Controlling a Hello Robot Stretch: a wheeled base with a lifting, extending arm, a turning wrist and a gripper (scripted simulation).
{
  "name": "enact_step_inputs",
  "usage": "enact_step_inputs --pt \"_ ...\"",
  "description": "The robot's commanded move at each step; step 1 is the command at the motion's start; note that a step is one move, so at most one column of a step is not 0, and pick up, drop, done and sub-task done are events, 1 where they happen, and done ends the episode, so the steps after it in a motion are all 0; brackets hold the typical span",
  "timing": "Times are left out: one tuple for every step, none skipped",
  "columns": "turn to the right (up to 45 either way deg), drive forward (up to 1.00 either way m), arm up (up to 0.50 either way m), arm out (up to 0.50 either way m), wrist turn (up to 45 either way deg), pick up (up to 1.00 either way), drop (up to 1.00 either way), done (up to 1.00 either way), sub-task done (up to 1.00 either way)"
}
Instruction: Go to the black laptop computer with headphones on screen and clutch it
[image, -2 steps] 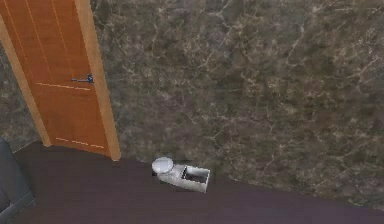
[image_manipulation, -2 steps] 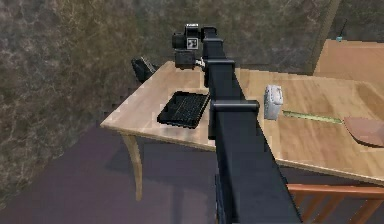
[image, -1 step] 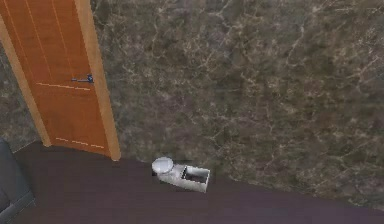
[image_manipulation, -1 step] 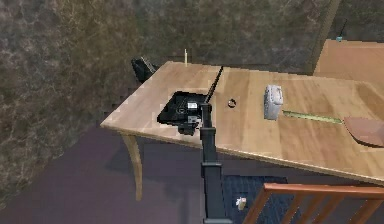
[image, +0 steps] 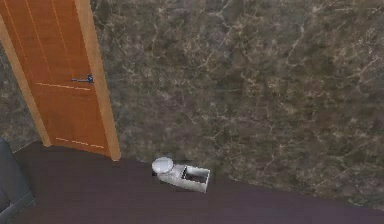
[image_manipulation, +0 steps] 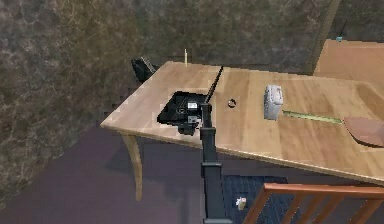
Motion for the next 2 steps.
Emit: enact_step_inputs --pt "0.0 0.0 0.1 0.0 0.0 0.0 0.0 0.0 0.0" --pt "0.0 0.0 0.0 0.0 0.0 0.0 0.0 1.0 0.0"
